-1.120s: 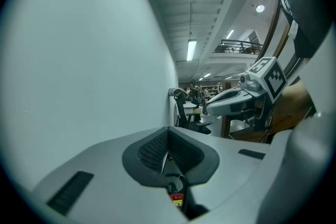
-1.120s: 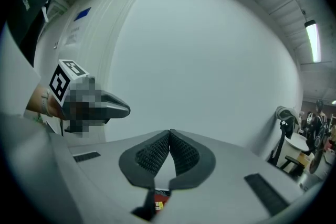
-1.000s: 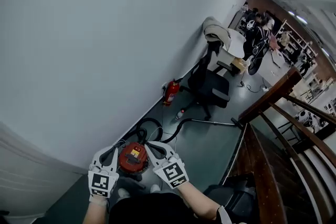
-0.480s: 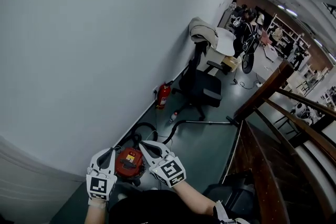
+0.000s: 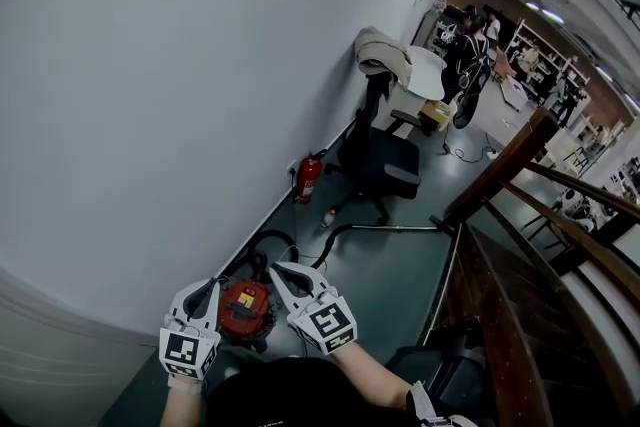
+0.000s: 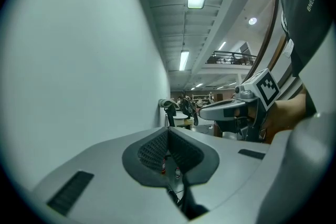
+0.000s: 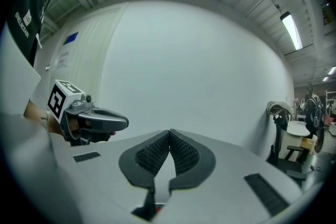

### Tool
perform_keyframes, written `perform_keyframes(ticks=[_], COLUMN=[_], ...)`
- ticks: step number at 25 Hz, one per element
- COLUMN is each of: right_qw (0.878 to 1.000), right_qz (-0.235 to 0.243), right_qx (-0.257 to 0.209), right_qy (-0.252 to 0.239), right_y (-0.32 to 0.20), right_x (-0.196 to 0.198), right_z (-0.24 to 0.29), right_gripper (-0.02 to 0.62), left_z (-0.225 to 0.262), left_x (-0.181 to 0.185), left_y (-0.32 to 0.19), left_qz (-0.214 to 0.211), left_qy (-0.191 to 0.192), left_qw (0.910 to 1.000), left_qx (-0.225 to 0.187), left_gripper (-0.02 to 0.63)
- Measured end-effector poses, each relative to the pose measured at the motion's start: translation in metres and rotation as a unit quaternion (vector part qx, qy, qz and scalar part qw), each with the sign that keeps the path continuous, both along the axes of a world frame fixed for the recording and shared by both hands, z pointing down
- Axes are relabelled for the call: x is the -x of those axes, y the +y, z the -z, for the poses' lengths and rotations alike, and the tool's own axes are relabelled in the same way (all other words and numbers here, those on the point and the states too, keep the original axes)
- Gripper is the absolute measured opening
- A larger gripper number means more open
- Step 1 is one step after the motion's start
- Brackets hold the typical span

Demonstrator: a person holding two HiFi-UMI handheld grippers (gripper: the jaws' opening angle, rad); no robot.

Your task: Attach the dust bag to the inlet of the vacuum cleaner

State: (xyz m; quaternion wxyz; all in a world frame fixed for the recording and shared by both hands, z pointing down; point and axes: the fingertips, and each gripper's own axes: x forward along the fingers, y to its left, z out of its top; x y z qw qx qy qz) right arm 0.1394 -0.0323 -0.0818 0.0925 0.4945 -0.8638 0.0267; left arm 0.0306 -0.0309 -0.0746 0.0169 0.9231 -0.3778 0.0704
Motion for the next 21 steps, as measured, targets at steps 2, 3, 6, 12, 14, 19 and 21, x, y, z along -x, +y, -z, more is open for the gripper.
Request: perform_keyframes(ticks=[2,3,6,12,14,19,21], right_qw=[1.0,1.0,1.0,1.0,1.0,1.0,1.0], right_qz=[-0.001,-0.002,-0.004,-0.004,-0.004,-0.006,-0.008], right_qx=[0.001,0.001,0.001,0.004,0.005,0.005,0.006], right_qy=[0.002,0.002,0.002,0.002,0.002,0.003,0.004], right_y=[-0.0001,-0.0008,-0.001,0.0016,0.0016,0.0016,0.002], right_x=[-0.0019,-0.0029,-0.0044,-0.0031,-0.0032,-0.0062,-0.0074], right_z=[-0.0024,-0.0032,-0.0032,-0.0046,-0.0049,-0.0064,-0.007], right_gripper=[0.026,0.026,0.026,0.026,0.026,0.026,0.026], left_z=[-0.002,-0.0028,-0.0039,-0.0054,-0.0056,-0.0083,-0.0086], left_x=[0.0,0.0,0.0002,0.0007,-0.0001,-0.0042,-0.005], left_y=[-0.0015,-0.0028,-0.0037,-0.0021,-0.0031,-0.006,-0.0066], left_qz=[0.005,0.007,0.007,0.007,0.008,0.011,0.013], left_qy=[0.005,0.01,0.022,0.019,0.019,0.008,0.003], left_qw=[1.0,0.9999,0.9996,0.9996,0.9996,0.9998,0.9999], left_qx=[0.004,0.007,0.014,0.019,0.018,0.012,0.009], left_gripper=[0.015,0.015,0.015,0.015,0.015,0.015,0.015])
